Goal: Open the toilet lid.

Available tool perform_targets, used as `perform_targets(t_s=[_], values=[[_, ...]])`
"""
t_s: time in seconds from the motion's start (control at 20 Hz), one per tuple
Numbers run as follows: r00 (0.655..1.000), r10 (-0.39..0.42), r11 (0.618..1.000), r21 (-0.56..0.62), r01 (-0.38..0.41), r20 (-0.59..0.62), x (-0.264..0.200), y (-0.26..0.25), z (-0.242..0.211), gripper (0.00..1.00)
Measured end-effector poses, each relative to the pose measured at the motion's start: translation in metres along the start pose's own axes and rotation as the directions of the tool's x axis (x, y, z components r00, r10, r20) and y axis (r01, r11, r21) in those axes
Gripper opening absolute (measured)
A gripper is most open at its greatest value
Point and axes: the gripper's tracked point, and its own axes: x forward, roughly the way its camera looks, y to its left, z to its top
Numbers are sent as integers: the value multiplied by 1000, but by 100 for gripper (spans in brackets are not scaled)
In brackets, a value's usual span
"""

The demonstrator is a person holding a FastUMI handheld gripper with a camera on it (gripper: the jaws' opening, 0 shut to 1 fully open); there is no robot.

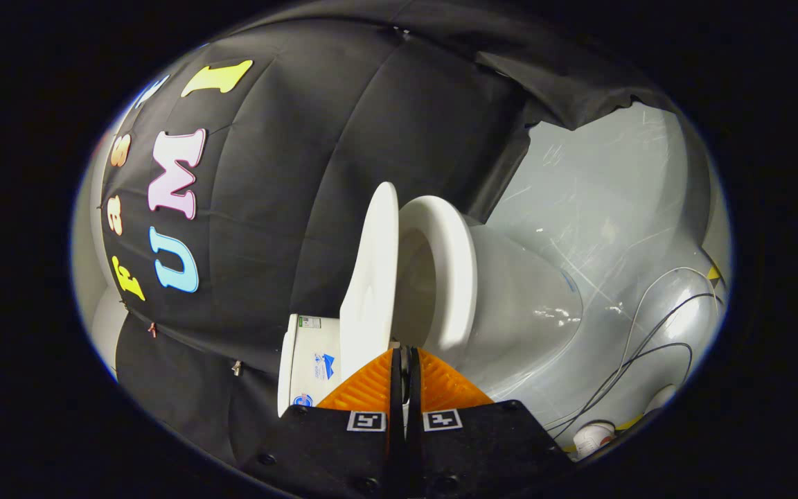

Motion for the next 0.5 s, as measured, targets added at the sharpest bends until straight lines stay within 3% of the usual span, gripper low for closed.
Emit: perform_targets(t_s=[0.5], values=[[999, -28, 981, -193, 34, 33, -17, 64, 3, 5]])
